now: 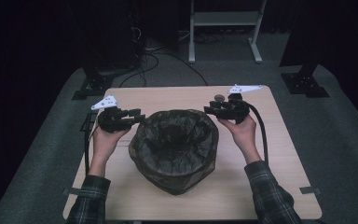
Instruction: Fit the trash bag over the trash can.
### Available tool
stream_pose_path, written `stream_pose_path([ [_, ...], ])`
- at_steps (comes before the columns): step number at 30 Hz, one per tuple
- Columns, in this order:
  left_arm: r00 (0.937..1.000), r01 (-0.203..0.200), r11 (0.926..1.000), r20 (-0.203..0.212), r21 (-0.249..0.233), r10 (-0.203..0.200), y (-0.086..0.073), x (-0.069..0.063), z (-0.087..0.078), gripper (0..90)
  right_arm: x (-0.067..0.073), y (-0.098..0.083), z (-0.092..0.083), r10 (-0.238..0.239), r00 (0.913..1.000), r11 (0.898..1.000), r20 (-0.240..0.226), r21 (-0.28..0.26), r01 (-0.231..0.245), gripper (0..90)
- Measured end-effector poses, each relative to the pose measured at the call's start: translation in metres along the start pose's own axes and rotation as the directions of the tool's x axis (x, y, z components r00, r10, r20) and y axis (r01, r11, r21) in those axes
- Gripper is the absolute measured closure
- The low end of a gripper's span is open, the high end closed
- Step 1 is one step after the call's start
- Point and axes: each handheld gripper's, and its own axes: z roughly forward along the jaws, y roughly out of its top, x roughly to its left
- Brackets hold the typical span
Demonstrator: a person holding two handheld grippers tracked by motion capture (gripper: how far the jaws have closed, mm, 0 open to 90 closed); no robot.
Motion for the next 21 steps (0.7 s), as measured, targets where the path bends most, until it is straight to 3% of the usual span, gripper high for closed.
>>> stream_pose_path([
  [1,0.9999,-0.006,1.0,-0.008,0.003,0.006,0.0,-0.002,-0.004,50.5,0.0,0.0,0.0,0.0,1.0,1.0,0.0,0.0,0.0,47.2],
  [2,0.9998,-0.011,0.9999,-0.014,0.003,0.011,0.0,-0.005,-0.007,38.2,0.003,0.003,-0.008,-0.005,0.9999,1.0,0.01,-0.014,0.005,39.0],
  [3,0.9998,-0.011,0.9999,-0.013,0.007,0.011,0.0,-0.007,-0.011,38.2,0.003,0.003,-0.008,-0.005,0.9999,1.0,0.01,-0.014,0.005,39.0],
  [6,0.9992,-0.016,0.9997,-0.036,0.017,0.016,-0.003,-0.014,-0.023,24.6,0.009,0.007,-0.021,-0.013,0.9999,0.999,0.002,-0.047,0.013,31.3],
  [8,0.9983,-0.015,0.9997,-0.055,0.017,0.016,-0.007,-0.019,-0.031,14.7,0.017,0.012,-0.034,-0.031,0.9995,0.997,-0.008,-0.075,0.03,21.5],
  [9,0.9979,-0.018,0.9996,-0.062,0.02,0.02,-0.01,-0.021,-0.035,14.7,0.017,0.012,-0.034,-0.031,0.9995,0.997,-0.008,-0.075,0.03,21.5],
  [13,0.9935,-0.011,0.9988,-0.112,0.048,0.017,-0.022,-0.03,-0.049,1.2,0.03,0.017,-0.045,-0.066,0.9966,0.995,-0.049,-0.079,0.062,12.2],
  [16,0.9928,-0.02,0.9976,-0.116,0.066,0.027,-0.033,-0.037,-0.059,0.0,0.042,0.022,-0.051,-0.108,0.9937,0.993,-0.031,-0.051,0.106,9.6],
  [21,0.9902,-0.044,0.9953,-0.128,0.086,0.055,-0.052,-0.052,-0.074,0.0,0.059,0.027,-0.059,-0.159,0.9843,0.985,-0.076,-0.077,0.153,9.4],
])
